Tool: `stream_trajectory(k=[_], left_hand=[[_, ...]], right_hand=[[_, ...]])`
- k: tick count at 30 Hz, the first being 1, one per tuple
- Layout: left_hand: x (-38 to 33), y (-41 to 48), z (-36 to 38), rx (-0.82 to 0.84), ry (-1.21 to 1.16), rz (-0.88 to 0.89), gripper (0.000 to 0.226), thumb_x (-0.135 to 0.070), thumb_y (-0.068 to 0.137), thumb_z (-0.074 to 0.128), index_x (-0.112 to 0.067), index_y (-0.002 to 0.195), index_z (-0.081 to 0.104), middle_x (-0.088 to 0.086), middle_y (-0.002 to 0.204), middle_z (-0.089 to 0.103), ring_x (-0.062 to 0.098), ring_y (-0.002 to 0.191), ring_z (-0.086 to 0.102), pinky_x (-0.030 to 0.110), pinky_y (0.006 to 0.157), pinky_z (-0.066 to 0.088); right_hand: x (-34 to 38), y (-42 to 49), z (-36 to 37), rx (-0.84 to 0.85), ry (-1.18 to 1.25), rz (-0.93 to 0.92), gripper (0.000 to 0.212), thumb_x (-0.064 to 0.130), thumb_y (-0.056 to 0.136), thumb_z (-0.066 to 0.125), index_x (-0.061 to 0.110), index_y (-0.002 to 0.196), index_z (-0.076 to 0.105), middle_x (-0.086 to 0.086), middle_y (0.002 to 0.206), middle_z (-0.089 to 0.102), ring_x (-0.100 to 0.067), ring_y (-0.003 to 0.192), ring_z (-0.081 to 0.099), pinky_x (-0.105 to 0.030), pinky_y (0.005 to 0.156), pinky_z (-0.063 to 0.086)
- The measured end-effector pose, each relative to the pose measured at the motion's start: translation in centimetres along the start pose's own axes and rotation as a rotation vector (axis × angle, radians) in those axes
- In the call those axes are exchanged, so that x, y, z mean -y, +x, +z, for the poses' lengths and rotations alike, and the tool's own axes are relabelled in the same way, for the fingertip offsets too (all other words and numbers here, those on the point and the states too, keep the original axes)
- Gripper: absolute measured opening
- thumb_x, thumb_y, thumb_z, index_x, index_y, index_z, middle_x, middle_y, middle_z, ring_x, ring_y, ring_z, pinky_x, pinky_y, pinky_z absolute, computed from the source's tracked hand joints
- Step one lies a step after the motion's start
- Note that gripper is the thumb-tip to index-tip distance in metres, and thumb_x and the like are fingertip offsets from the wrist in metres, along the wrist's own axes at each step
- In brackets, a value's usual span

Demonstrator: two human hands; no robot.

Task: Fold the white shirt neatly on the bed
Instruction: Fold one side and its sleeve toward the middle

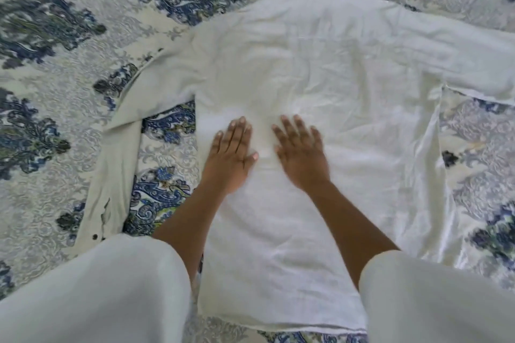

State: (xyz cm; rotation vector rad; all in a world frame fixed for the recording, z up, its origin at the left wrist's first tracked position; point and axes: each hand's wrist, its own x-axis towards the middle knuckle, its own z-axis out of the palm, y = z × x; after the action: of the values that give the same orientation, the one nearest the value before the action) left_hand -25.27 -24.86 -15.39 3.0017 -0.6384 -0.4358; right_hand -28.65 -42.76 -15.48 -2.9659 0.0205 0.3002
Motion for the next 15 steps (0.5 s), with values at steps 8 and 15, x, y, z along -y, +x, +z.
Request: stream_trajectory(k=[8,15], left_hand=[[4.9,1.4,-1.6,-0.009,0.006,-0.034,0.061,-0.04,0.1,0.018,-0.008,0.149,0.001,0.007,0.159,-0.002,0.02,0.146,-0.005,0.035,0.115,-0.01],[13.5,-9.1,-3.3,-0.39,-0.242,-0.421,0.043,-0.017,0.086,0.057,-0.001,0.126,0.05,0.021,0.129,0.051,0.036,0.119,0.045,0.047,0.097,0.041]], right_hand=[[-0.1,2.8,-1.4,-0.032,0.13,0.358,0.049,0.039,0.1,0.02,0.027,0.148,0.021,0.003,0.159,0.009,-0.019,0.146,-0.002,-0.047,0.115,-0.005],[14.1,1.8,-3.4,-0.122,0.498,0.01,0.033,0.012,0.086,0.04,0.005,0.107,0.064,-0.014,0.11,0.062,-0.034,0.105,0.056,-0.043,0.082,0.051]])
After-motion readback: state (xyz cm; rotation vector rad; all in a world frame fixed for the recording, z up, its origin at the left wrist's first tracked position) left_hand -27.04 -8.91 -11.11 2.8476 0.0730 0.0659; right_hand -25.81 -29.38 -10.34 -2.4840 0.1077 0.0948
